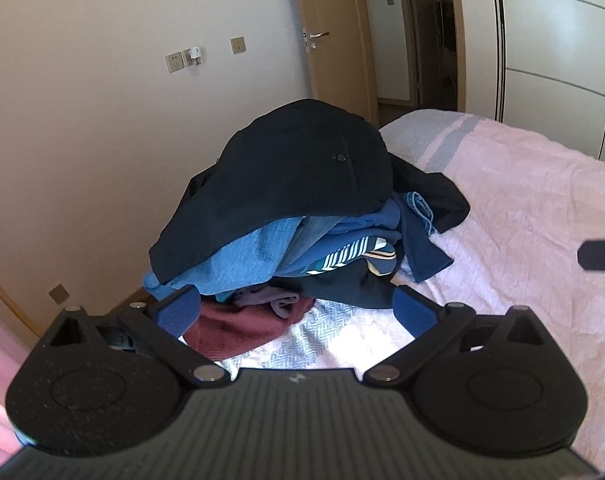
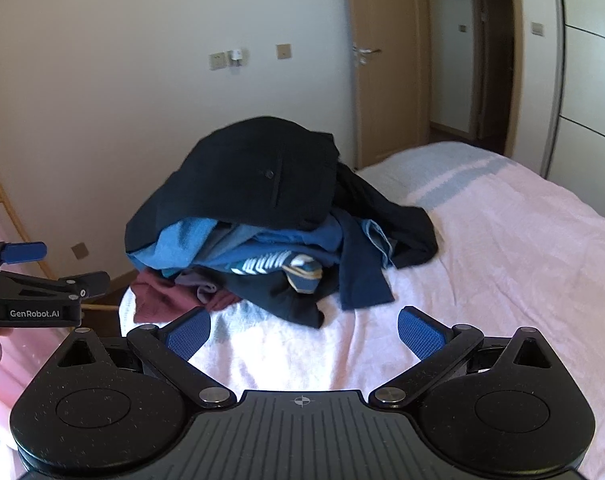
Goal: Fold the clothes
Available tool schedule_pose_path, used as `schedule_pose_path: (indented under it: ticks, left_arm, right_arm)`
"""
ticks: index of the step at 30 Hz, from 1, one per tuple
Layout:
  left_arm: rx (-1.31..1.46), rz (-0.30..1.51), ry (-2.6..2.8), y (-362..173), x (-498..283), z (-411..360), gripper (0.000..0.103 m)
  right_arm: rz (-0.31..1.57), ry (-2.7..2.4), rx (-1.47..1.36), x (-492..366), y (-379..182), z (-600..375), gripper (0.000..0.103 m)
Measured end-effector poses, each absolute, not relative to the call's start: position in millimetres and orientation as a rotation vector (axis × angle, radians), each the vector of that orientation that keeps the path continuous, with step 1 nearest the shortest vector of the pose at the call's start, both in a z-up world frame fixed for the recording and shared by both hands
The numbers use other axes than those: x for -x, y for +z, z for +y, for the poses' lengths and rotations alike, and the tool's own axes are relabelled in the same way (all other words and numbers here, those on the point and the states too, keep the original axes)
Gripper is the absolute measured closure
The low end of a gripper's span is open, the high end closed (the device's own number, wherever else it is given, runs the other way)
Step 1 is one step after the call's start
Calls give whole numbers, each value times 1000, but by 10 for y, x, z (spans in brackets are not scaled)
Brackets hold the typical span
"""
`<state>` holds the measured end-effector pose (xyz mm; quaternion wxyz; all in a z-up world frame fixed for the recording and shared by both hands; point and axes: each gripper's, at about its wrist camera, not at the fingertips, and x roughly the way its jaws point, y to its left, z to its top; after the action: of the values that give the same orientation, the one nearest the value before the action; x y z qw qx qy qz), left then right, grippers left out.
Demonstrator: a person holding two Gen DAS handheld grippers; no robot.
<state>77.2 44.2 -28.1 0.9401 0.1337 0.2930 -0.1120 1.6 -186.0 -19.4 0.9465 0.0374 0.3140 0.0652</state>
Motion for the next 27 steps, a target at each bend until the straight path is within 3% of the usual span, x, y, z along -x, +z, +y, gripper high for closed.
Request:
schedule_pose_path:
  ticks: [7, 16, 27]
  left_arm:
    - [-330, 576, -210, -169, -1193, 565, 2]
    - [-434, 558, -324, -254, -2369, 650, 2]
    - [-612, 425, -669, -546, -3998, 403, 9]
  right_arm:
    - [598, 238, -6, -505, -158, -2014, 1]
    - [572, 298, 93, -1388, -187, -2078, 1]
    - [705, 264, 26, -3246, -629, -2107, 1]
